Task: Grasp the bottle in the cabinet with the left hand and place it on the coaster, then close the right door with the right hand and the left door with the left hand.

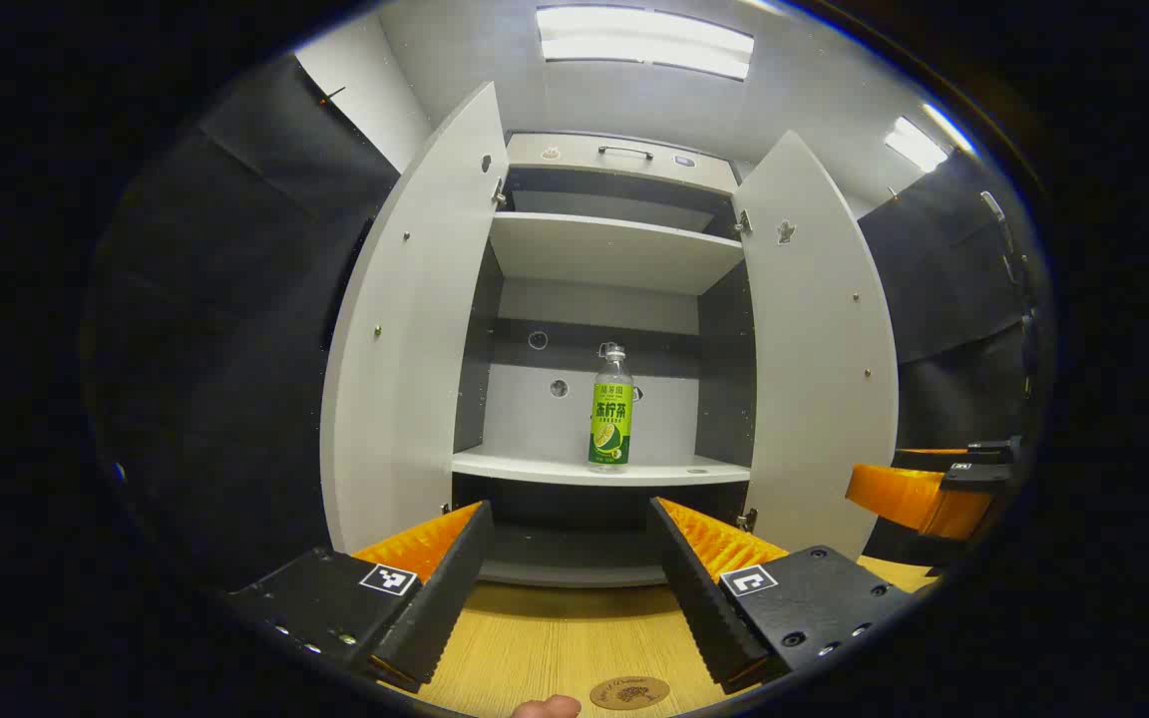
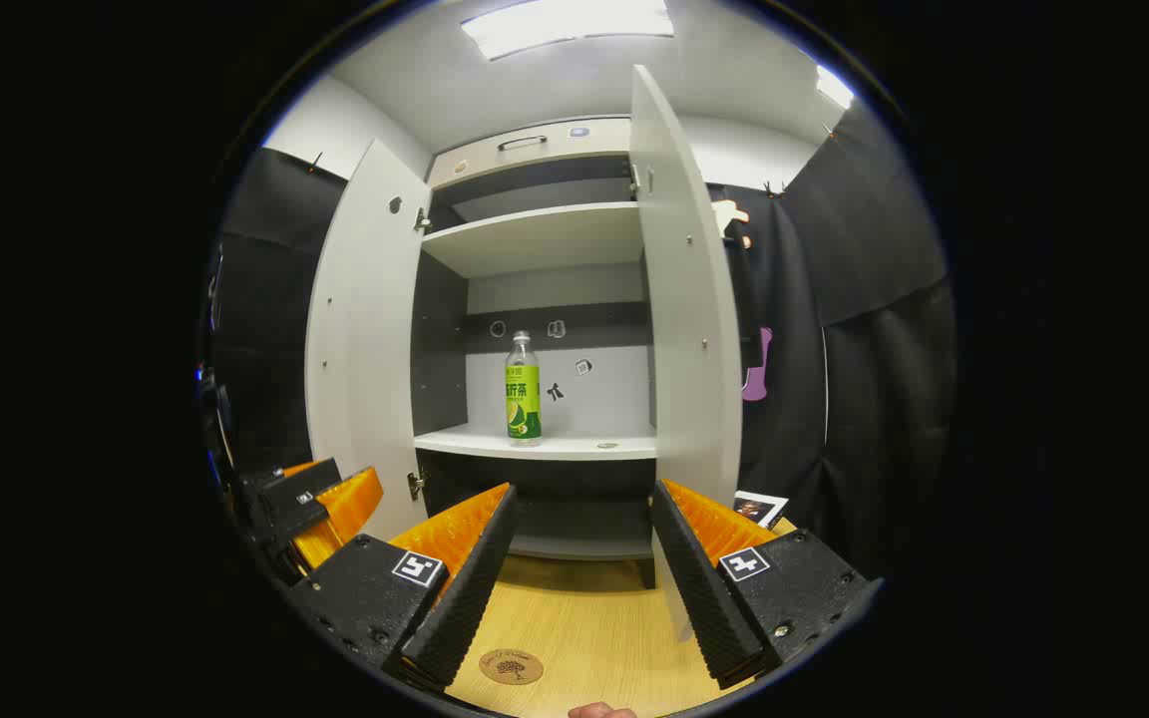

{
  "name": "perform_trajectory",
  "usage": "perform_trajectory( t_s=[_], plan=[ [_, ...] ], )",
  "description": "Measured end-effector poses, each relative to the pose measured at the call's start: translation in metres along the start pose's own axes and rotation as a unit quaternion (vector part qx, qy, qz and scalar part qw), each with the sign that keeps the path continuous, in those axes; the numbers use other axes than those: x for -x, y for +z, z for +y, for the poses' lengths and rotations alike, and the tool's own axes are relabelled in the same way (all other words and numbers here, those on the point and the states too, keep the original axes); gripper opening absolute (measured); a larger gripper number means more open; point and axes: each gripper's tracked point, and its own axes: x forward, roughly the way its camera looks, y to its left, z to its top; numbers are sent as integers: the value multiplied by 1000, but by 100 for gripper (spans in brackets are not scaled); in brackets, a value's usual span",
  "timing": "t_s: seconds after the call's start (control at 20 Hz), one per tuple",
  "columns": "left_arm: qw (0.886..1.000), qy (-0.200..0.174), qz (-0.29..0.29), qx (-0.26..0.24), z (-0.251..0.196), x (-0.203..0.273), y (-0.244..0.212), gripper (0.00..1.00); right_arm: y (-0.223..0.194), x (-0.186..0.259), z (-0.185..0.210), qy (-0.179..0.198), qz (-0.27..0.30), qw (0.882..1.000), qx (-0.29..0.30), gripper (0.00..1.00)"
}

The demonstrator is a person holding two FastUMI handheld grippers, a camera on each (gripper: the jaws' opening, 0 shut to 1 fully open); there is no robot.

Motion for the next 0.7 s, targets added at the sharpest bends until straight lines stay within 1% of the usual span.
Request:
perform_trajectory(
  t_s=[0.15, 0.2, 0.25, 0.5, 0.55, 0.6, 0.7],
  plan=[
    [1000, -3, 11, 2, 1, -4, -3, 95, -7, -2, 8, 10, 6, 1000, -12, 83],
    [1000, -2, 14, 2, 2, -4, -5, 99, -9, -3, 9, 10, 7, 1000, -11, 83],
    [1000, -2, 15, 2, 3, -5, -5, 95, -10, -3, 9, 8, 6, 1000, -9, 83],
    [1000, -9, 7, 3, 2, -3, -3, 95, -11, -1, 5, 1, 3, 1000, -6, 83],
    [1000, -9, 5, 3, 2, -4, -3, 99, -12, -1, 4, 0, 5, 1000, -5, 83],
    [1000, -9, 4, 4, 2, -4, -2, 95, -13, -2, 3, 0, 8, 1000, -4, 83],
    [1000, -13, 6, 4, 0, -3, -3, 95, -15, -1, 1, -4, 10, 1000, -8, 83]
  ],
)
